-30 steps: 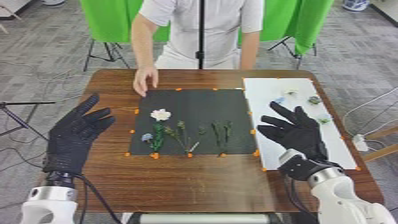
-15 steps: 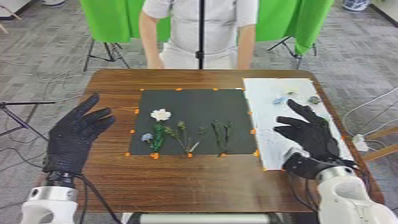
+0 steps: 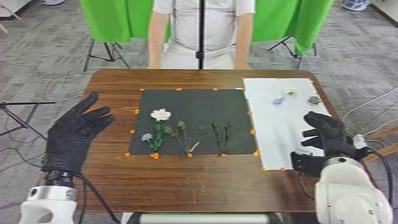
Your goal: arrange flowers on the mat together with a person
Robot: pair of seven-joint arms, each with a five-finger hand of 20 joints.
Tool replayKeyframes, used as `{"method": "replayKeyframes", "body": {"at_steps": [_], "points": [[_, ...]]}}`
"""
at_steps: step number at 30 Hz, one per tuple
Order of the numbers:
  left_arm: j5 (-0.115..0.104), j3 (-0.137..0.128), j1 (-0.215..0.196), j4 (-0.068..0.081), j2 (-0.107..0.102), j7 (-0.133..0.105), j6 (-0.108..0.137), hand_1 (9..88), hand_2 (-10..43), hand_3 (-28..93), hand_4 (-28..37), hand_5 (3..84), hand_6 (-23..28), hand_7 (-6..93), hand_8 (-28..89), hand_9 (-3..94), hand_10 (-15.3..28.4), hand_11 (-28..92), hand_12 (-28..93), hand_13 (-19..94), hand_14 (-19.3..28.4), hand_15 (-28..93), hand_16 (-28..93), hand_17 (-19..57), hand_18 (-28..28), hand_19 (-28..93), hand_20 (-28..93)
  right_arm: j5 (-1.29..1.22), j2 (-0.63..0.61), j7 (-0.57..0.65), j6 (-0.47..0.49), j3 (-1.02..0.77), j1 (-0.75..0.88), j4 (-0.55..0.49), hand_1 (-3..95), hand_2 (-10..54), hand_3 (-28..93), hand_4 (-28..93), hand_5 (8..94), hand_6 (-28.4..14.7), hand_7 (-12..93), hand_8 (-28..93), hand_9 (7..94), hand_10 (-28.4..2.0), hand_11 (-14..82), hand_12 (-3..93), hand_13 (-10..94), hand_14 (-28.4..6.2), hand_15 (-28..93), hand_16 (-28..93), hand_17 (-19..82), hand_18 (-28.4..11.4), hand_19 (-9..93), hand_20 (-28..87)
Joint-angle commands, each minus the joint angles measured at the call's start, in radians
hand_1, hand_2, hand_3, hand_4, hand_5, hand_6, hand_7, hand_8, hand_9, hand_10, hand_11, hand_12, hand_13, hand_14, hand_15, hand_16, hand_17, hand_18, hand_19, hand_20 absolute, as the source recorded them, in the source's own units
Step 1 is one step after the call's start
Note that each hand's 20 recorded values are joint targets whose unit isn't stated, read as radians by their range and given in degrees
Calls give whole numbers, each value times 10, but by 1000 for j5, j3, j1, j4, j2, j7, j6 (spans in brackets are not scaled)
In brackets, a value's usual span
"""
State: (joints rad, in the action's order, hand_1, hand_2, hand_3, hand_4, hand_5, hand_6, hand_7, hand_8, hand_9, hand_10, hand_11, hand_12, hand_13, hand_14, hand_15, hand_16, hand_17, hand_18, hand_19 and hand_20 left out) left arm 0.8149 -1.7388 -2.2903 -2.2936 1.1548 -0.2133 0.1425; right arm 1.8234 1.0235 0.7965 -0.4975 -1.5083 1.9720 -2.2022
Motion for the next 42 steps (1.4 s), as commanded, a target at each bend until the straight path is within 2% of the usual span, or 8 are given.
{"method": "replayKeyframes", "body": {"at_steps": [1,8,11,17,31,32,38,42], "points": [[-11,6,-12,-4,-16,-14,21,240,77,742,-220,408,99,64,-63,415,213,248,127,313,280,538,-61,-33,278,622,111,293,-67,131,116,-11,-84,57,257,32,703,-233,417,18,136,-127,600,-182,277,151,577,-168,566,96,157,-246,619,209],[-6,3,-10,-6,-10,-6,19,240,78,741,-221,408,99,64,-63,415,214,248,127,314,281,538,-61,-33,278,621,111,402,-106,261,301,51,-190,146,270,24,692,-225,403,10,121,-120,616,-188,278,150,603,-172,572,94,176,-259,651,177],[-12,5,-13,-8,-20,-16,24,240,77,742,-220,408,99,64,-63,416,214,248,127,314,281,538,-61,-33,278,621,111,394,-117,283,392,73,-243,194,282,17,688,-221,393,6,114,-117,621,-193,270,148,611,-177,571,93,183,-268,667,164],[-13,5,-16,-13,-22,-5,25,240,77,743,-220,409,100,65,-63,416,213,249,127,315,280,538,-62,-33,278,621,111,400,-132,297,454,117,-308,280,296,9,680,-218,384,4,108,-114,619,-199,251,147,615,-177,568,94,185,-272,677,141],[-24,21,-7,-6,-35,-30,40,240,77,742,-220,413,103,67,-63,416,213,250,127,315,282,538,-61,-32,278,622,111,396,-188,278,567,290,-495,474,322,-12,695,-220,364,-6,99,-108,601,-196,223,143,616,-173,550,95,186,-281,682,121],[-22,20,-1,-3,-33,-24,34,240,77,742,-220,414,103,67,-63,416,213,250,127,315,281,538,-61,-32,278,622,111,387,-184,276,588,289,-497,484,328,-14,695,-220,364,-6,99,-108,600,-196,221,143,613,-173,548,95,186,-282,682,120],[-24,19,7,-1,-34,-27,37,241,77,742,-220,415,104,67,-63,417,213,250,126,315,280,539,-61,-32,278,622,111,364,-210,235,630,374,-555,532,351,-25,702,-223,397,6,111,-114,595,-189,206,138,604,-166,529,92,189,-283,670,114],[-25,25,7,1,-39,-33,31,241,77,742,-220,415,104,67,-63,417,213,250,126,314,280,539,-61,-32,278,622,111,414,-224,218,594,425,-574,543,382,-39,717,-236,458,14,135,-130,606,-178,198,138,609,-154,516,93,194,-283,656,109]]}}
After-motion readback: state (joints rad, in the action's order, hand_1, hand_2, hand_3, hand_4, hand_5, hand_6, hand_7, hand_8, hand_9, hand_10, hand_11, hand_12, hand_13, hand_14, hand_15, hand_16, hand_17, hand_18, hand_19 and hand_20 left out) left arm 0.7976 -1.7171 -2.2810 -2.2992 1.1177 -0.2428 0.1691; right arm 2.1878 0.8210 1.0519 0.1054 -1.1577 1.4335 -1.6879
